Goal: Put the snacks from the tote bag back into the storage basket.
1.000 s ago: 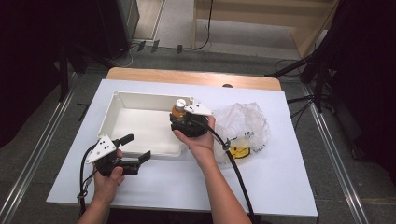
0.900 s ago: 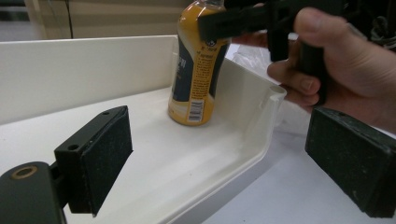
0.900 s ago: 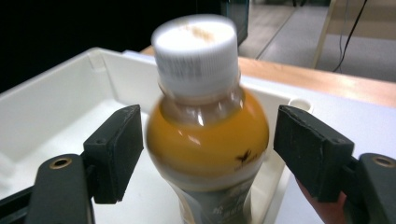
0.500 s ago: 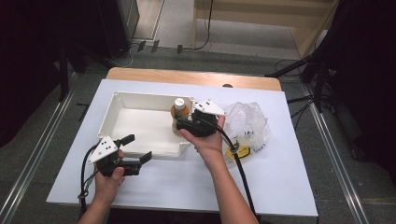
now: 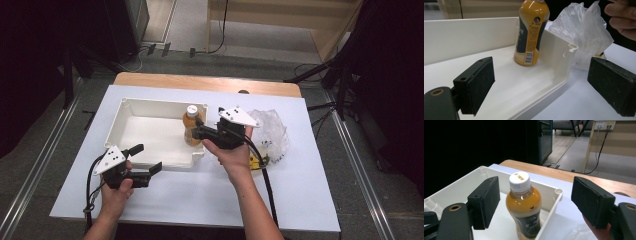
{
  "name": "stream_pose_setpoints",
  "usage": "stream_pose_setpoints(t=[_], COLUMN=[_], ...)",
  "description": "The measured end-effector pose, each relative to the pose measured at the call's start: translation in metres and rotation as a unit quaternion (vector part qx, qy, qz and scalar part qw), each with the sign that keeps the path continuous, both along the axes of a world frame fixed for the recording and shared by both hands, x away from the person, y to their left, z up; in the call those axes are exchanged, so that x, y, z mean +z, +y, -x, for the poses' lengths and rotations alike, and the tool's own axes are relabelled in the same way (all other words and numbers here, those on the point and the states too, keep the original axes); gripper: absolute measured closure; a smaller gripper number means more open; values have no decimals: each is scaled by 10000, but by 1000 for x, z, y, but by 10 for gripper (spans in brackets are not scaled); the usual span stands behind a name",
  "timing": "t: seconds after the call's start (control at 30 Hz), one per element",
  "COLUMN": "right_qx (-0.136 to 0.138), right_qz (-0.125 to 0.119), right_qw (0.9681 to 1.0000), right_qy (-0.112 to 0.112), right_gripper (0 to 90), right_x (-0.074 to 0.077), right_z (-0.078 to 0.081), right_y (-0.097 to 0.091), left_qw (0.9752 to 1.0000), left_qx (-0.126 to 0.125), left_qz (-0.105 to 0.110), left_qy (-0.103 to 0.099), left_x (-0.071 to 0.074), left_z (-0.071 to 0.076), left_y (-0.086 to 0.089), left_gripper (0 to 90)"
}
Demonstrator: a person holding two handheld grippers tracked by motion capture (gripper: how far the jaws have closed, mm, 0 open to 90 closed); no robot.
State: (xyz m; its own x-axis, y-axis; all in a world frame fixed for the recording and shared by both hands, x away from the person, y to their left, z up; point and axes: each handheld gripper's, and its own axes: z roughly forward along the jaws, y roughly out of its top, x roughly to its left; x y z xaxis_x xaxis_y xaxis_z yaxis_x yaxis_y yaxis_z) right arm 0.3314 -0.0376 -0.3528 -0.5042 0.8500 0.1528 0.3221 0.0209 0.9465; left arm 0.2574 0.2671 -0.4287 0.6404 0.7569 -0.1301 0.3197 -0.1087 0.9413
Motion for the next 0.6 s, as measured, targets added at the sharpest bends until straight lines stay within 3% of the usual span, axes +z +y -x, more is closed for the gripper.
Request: stream_pose_setpoints(t=[0.17,0.6], right_qx=[-142,-452], right_qz=[-9,-236], right_qw=[9999,9987], right_qy=[-80,-36], right_gripper=[243,256], right_x=[3,-3], right_z=[5,13], right_y=[-18,-64], left_qw=[10000,9999], left_qx=[23,-33], left_qz=[19,-7], left_qy=[10,95], left_x=[-1,-6], left_z=[0,-1], left_y=[1,-4], left_gripper=[78,78])
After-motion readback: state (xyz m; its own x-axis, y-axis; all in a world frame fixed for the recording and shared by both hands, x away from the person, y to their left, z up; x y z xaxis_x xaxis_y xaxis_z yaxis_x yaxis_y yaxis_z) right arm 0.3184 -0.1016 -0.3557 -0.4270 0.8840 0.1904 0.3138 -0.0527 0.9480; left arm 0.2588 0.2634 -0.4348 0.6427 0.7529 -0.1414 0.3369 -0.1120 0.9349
